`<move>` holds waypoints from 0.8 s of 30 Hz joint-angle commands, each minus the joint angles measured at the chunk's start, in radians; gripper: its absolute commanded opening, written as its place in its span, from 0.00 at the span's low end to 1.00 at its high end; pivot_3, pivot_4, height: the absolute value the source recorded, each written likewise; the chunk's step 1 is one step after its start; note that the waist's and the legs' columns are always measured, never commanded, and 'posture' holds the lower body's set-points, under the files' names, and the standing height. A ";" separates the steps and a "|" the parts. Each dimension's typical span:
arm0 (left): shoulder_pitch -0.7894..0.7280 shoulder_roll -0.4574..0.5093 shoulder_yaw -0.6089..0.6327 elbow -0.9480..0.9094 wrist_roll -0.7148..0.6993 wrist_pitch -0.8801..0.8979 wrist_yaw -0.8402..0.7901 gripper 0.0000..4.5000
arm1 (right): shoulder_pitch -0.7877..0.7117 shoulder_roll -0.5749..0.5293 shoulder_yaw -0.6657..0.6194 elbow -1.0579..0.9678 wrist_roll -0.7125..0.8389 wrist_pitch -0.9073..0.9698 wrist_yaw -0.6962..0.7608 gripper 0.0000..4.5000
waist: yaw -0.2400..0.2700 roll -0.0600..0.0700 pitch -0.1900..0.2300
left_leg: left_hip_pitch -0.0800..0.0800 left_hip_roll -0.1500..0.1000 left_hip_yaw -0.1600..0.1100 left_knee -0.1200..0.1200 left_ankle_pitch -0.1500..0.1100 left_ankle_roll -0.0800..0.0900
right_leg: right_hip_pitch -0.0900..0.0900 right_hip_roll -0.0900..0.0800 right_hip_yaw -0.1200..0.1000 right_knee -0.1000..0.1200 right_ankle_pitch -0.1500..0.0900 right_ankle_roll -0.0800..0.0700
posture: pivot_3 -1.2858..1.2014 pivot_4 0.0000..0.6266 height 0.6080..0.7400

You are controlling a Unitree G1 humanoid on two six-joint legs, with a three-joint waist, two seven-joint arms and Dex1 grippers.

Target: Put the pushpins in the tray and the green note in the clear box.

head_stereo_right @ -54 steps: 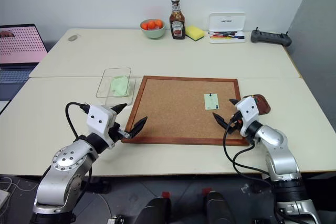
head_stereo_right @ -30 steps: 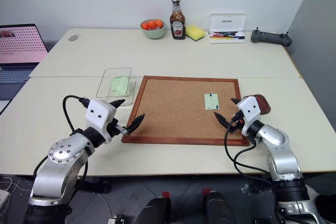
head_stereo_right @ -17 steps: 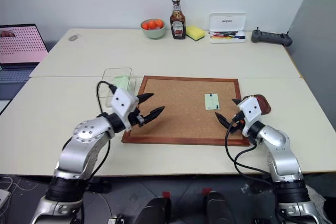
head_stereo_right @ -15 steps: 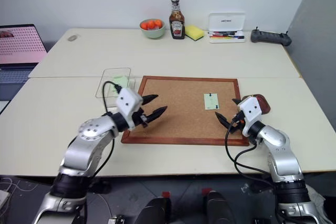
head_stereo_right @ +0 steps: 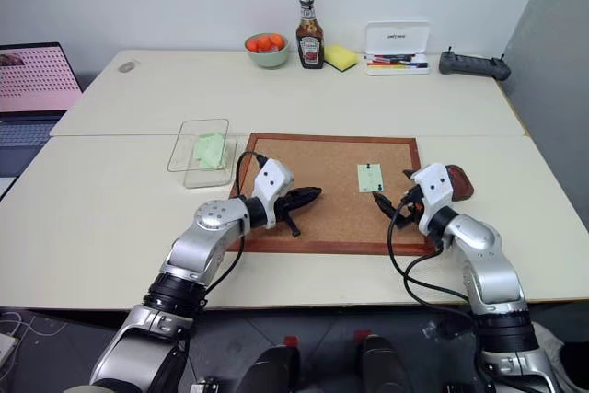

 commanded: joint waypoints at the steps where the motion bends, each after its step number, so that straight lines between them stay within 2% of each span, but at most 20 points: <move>1: -0.012 -0.002 -0.019 0.059 0.021 -0.025 -0.043 0.01 | -0.095 0.014 0.005 0.043 -0.005 0.021 -0.012 1.00 | 0.000 0.000 0.000 | 0.000 0.000 0.000 0.000 0.000 0.000 | 0.000 0.000 0.000 0.000 0.000 0.000 | 0.52 0.24 1.00; 7: -0.016 -0.005 -0.024 0.080 0.042 -0.036 -0.044 0.01 | -0.280 0.030 0.051 0.259 -0.052 0.041 0.000 1.00 | 0.001 0.001 0.000 | 0.001 0.000 0.000 0.000 0.000 0.000 | 0.001 0.000 0.000 0.001 0.000 0.000 | 0.52 0.24 1.00; 16: -0.001 -0.013 -0.030 0.041 0.063 -0.010 -0.026 0.01 | -0.500 0.056 0.110 0.676 -0.156 -0.100 0.039 1.00 | 0.001 0.001 0.000 | 0.001 -0.001 0.000 0.000 0.000 0.000 | 0.000 0.000 0.000 0.000 0.000 0.000 | 0.52 0.24 1.00; 18: 0.005 -0.014 -0.027 0.029 0.063 -0.003 -0.026 0.00 | -0.528 0.068 0.113 0.746 -0.168 -0.137 0.037 0.92 | 0.001 0.001 0.000 | 0.001 -0.001 0.000 0.000 0.000 0.000 | 0.000 0.000 0.000 0.001 0.000 0.000 | 0.52 0.24 1.00; 19: 0.009 -0.014 -0.027 0.022 0.064 0.001 -0.025 0.00 | -0.540 0.075 0.112 0.780 -0.173 -0.154 0.033 0.92 | 0.001 0.001 0.000 | 0.001 -0.001 0.000 0.000 0.000 0.000 | 0.000 0.000 0.000 0.001 0.000 0.000 | 0.52 0.24 1.00; 20: 0.012 -0.014 -0.026 0.017 0.064 0.003 -0.024 0.00 | -0.550 0.080 0.111 0.804 -0.177 -0.168 0.032 0.85 | 0.000 0.001 0.000 | 0.001 -0.001 0.000 0.000 0.000 0.000 | 0.000 0.000 0.000 0.001 0.000 0.000 | 0.52 0.24 1.00; 24: 0.022 -0.012 -0.028 -0.002 0.065 0.015 -0.020 0.00 | -0.580 0.101 0.103 0.890 -0.188 -0.218 0.028 0.67 | 0.000 0.001 0.000 | 0.001 -0.001 0.000 0.000 0.000 0.000 | 0.000 0.000 0.001 0.001 0.001 0.000 | 0.52 0.24 1.00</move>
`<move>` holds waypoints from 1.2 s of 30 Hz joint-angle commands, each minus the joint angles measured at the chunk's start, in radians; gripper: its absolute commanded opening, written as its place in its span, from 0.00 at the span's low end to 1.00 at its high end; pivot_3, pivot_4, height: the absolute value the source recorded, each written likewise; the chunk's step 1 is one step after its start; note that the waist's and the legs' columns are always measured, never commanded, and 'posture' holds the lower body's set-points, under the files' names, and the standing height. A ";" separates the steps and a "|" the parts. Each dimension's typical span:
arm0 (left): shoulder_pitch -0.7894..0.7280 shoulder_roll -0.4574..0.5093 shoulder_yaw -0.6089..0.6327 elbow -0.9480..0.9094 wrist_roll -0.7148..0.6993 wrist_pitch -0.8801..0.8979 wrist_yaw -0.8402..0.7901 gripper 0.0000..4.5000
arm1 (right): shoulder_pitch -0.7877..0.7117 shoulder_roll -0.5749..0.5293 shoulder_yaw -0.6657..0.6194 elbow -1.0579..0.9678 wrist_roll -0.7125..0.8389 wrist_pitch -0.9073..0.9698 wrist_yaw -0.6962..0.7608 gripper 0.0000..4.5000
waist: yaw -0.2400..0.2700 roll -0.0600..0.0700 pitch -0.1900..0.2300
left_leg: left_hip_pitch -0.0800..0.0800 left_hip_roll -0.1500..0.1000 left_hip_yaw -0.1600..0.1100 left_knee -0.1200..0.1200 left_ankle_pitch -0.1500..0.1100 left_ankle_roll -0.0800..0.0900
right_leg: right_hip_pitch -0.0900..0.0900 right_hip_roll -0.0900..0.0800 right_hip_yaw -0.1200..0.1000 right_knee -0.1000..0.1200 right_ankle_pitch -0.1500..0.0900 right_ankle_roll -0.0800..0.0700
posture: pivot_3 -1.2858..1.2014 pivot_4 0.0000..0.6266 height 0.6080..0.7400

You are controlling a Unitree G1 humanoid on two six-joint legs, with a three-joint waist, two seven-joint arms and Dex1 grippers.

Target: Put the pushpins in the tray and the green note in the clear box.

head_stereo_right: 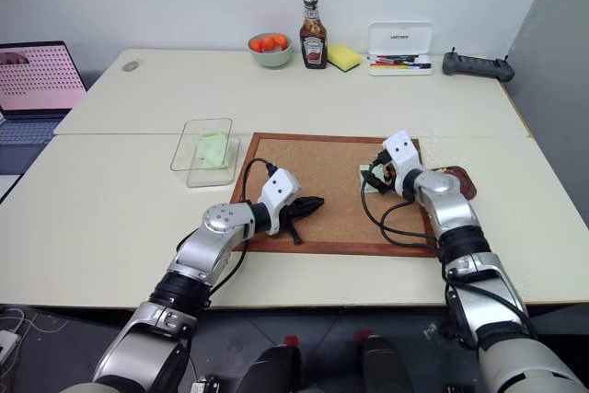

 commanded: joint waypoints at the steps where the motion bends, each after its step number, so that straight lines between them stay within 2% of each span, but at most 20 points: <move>1: 0.027 -0.001 -0.016 -0.020 0.014 0.022 -0.004 0.00 | -0.052 0.010 -0.016 0.053 -0.014 -0.069 0.000 0.62 | 0.000 0.000 0.000 | 0.000 0.000 0.000 0.000 0.000 0.000 | 0.000 0.000 0.000 0.000 0.000 0.000 | 0.52 0.24 1.00; 14: 0.042 0.007 -0.017 -0.033 0.023 0.033 0.001 0.00 | -0.077 0.004 -0.034 0.100 -0.018 -0.118 0.012 0.02 | -0.001 0.000 0.000 | 0.000 0.000 0.000 0.000 0.000 0.000 | 0.000 0.000 0.000 0.000 0.000 0.000 | 0.52 0.24 1.00; 31: 0.037 0.004 -0.030 -0.004 0.049 0.044 0.026 0.00 | -0.031 0.022 -0.114 -0.104 0.076 -0.033 0.036 0.01 | -0.001 0.001 -0.001 | 0.001 0.000 0.000 0.000 0.000 0.000 | 0.001 0.000 0.000 0.001 0.000 0.000 | 0.52 0.24 1.00; 36: 0.042 0.002 -0.033 -0.011 0.050 0.046 0.028 0.00 | 0.030 -0.021 -0.143 -0.264 0.104 0.041 0.035 0.01 | 0.000 0.001 -0.001 | 0.001 0.000 0.000 0.000 0.000 0.000 | 0.001 0.000 0.000 0.001 0.000 0.000 | 0.52 0.24 1.00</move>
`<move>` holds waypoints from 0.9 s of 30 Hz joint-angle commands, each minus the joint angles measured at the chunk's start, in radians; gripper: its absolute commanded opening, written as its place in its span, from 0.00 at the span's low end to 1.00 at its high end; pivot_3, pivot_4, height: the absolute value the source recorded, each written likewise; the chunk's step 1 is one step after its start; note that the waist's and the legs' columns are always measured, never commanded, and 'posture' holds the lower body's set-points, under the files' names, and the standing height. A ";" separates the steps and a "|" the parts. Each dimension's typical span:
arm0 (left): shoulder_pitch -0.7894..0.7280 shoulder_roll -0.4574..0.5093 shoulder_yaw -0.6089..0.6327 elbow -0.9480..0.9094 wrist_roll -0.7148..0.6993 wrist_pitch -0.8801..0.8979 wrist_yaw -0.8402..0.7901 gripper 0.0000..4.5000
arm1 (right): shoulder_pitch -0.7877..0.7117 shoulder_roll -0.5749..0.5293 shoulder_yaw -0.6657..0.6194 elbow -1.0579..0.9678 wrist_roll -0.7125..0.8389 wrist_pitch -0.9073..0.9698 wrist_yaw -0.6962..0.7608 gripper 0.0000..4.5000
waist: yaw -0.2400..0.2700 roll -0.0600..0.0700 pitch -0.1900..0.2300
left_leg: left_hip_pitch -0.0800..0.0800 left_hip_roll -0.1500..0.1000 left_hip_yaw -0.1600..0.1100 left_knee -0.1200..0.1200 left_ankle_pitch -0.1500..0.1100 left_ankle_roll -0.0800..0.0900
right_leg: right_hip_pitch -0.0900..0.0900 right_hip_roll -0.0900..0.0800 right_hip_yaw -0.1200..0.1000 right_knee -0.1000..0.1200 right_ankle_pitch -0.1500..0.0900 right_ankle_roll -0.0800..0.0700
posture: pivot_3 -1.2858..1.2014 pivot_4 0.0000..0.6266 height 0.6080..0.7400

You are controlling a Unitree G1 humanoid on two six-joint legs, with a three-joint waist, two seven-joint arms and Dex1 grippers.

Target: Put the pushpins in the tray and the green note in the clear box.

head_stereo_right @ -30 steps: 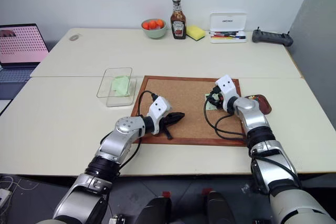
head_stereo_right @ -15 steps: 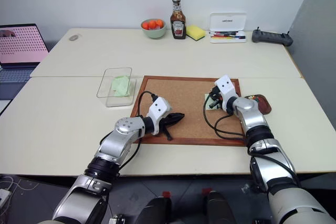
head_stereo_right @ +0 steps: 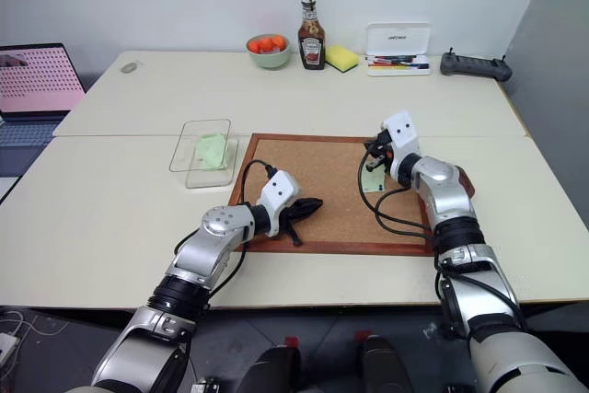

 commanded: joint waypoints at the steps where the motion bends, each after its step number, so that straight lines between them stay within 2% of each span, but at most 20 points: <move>1: 0.025 0.002 -0.028 0.024 0.032 0.024 0.005 0.00 | 0.048 -0.056 -0.057 -0.187 0.043 0.072 -0.002 0.01 | 0.001 0.000 0.000 | 0.000 0.000 0.000 0.000 0.000 0.000 | 0.000 0.000 0.000 0.000 0.000 0.000 | 0.52 0.24 1.00; 8: 0.028 0.004 -0.031 0.029 0.037 0.014 0.004 0.00 | 0.219 -0.231 -0.100 -0.405 0.005 0.153 -0.003 0.01 | 0.003 0.001 -0.001 | -0.001 0.000 0.000 0.000 0.000 0.000 | 0.000 0.000 -0.001 -0.001 0.000 0.000 | 0.52 0.24 1.00; 16: 0.024 0.001 -0.031 0.037 0.036 0.012 0.000 0.00 | 0.346 -0.385 -0.042 -0.412 -0.148 0.129 -0.054 0.01 | -0.002 0.003 -0.002 | 0.001 0.000 0.002 0.000 0.000 0.000 | 0.001 0.000 0.001 0.000 0.000 0.000 | 0.52 0.24 1.00; 25: 0.024 0.000 -0.027 0.033 0.037 0.010 -0.002 0.00 | 0.347 -0.398 -0.018 -0.314 -0.229 0.102 -0.122 0.01 | 0.001 0.003 -0.002 | 0.000 0.000 0.002 0.000 0.000 0.000 | 0.001 0.000 0.001 -0.001 0.000 0.001 | 0.52 0.24 1.00; 27: 0.024 0.002 -0.026 0.032 0.038 0.010 -0.002 0.00 | 0.342 -0.396 -0.018 -0.307 -0.231 0.103 -0.120 0.10 | 0.001 0.003 -0.002 | 0.000 0.000 0.002 0.000 0.000 0.000 | 0.001 0.000 0.001 -0.001 0.000 0.001 | 0.52 0.24 1.00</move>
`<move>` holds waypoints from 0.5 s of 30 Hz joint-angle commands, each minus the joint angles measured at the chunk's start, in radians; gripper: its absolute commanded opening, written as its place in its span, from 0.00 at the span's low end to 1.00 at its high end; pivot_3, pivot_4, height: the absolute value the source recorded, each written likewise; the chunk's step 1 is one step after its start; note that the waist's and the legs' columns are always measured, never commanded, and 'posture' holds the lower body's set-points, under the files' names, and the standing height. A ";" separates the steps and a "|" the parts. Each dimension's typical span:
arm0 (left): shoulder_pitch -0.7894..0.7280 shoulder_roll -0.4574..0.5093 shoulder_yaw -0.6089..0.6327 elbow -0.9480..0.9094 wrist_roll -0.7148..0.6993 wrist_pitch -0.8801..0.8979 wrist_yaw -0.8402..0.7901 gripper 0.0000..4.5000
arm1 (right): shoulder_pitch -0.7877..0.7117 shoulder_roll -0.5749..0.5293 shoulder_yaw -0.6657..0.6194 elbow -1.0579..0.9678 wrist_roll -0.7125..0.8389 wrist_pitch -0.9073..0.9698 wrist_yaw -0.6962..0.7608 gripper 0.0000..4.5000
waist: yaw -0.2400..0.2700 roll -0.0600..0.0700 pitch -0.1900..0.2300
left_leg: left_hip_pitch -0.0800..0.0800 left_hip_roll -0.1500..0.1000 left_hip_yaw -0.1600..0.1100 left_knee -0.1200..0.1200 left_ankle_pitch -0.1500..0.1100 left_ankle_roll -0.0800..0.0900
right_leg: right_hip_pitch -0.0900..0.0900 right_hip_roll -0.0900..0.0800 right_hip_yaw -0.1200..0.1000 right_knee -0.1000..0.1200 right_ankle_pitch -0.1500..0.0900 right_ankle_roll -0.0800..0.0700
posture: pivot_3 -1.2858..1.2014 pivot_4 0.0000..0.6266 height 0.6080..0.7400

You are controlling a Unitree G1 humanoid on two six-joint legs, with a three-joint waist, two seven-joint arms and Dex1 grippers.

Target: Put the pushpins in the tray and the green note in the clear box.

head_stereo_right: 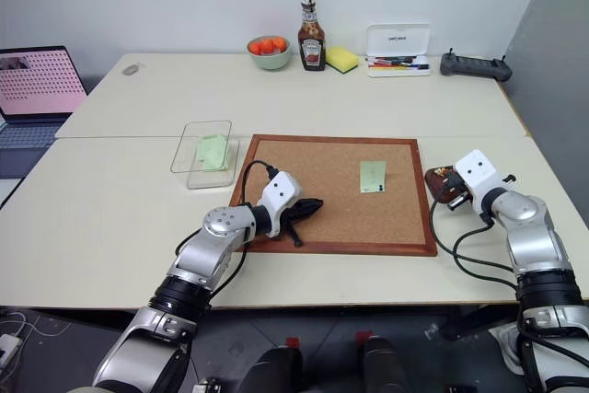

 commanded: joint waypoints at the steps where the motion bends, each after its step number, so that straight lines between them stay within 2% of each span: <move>1: 0.021 0.007 -0.020 0.028 0.025 0.017 -0.002 0.00 | -0.019 -0.015 -0.011 -0.001 -0.011 -0.020 -0.009 0.12 | 0.000 0.000 0.000 | 0.000 0.000 0.000 0.000 0.000 0.000 | 0.000 0.000 0.000 0.000 0.000 0.000 | 0.52 0.24 1.00; 7: 0.020 0.010 -0.019 0.028 0.026 0.016 -0.005 0.00 | -0.025 -0.006 -0.018 -0.001 0.000 -0.014 -0.004 0.38 | 0.000 0.000 0.000 | 0.000 0.000 0.000 0.000 0.000 0.000 | 0.000 0.000 0.000 0.000 0.000 0.000 | 0.52 0.24 1.00; 9: 0.019 0.011 -0.018 0.030 0.026 0.014 -0.006 0.00 | -0.028 -0.002 -0.026 -0.005 0.008 -0.008 -0.007 0.51 | 0.000 0.000 0.000 | 0.000 0.000 0.000 0.000 0.000 0.000 | 0.000 0.000 0.000 0.000 0.000 0.000 | 0.52 0.24 1.00; 15: 0.015 0.009 -0.021 0.039 0.029 0.009 -0.007 0.00 | -0.040 -0.002 -0.047 -0.031 0.032 0.020 -0.003 0.79 | 0.000 0.000 0.000 | 0.000 0.000 0.000 0.000 0.000 0.000 | 0.000 0.000 0.000 0.000 0.000 0.000 | 0.52 0.24 1.00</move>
